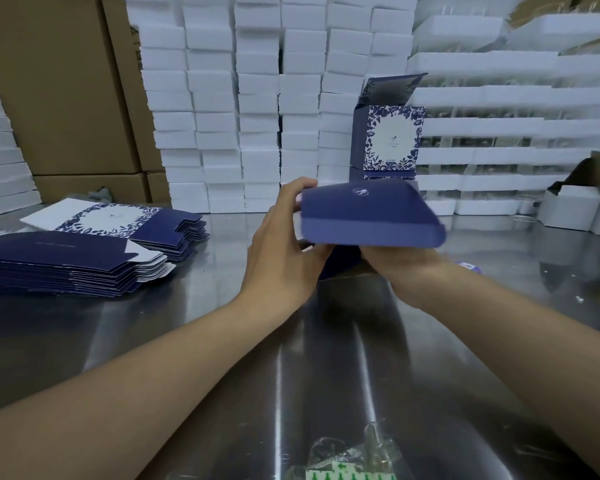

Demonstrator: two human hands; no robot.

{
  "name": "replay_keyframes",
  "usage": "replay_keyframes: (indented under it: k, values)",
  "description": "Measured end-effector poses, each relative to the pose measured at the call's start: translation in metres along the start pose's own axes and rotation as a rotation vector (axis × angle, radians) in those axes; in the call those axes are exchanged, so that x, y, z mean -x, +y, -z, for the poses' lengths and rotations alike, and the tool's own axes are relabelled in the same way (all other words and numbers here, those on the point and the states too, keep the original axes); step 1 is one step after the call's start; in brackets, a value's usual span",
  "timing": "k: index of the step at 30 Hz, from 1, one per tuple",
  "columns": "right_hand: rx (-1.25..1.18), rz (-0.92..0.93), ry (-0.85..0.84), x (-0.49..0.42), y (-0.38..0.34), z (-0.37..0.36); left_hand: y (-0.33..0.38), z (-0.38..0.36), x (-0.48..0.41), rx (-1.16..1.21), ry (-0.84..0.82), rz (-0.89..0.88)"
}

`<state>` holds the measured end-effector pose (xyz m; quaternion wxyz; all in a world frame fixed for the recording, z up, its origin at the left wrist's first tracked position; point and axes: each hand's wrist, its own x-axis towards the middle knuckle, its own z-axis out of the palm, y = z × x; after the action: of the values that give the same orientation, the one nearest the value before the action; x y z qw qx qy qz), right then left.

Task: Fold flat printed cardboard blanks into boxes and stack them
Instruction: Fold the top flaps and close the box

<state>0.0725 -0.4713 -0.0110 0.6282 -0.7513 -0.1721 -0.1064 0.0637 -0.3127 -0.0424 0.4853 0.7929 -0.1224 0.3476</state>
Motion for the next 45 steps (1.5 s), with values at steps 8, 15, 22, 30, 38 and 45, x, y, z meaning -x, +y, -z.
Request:
replay_keyframes:
  k: [8, 15, 22, 30, 38, 45]
  values:
    - [0.028, 0.318, -0.289, 0.011, -0.008, -0.024, -0.002, 0.005, -0.011, -0.045, 0.005, 0.242]
    - [-0.141, 0.361, -0.318, 0.019, -0.022, -0.029, -0.002, 0.022, -0.01, -0.202, 0.165, 0.096]
    - [-0.157, 0.377, -0.153, 0.017, -0.038, -0.012, 0.002, 0.03, -0.014, -0.351, 0.209, 0.135]
    - [0.088, 0.385, -0.028, 0.006, -0.031, -0.01, 0.008, 0.029, -0.014, -0.165, 0.199, 0.171]
    - [0.373, 0.643, -0.12, 0.013, -0.018, -0.015, 0.006, 0.03, -0.02, 0.364, 0.199, 0.522]
    - [0.126, 0.08, -0.317, 0.016, -0.011, -0.029, 0.009, 0.023, -0.015, 0.658, 0.273, 0.751]
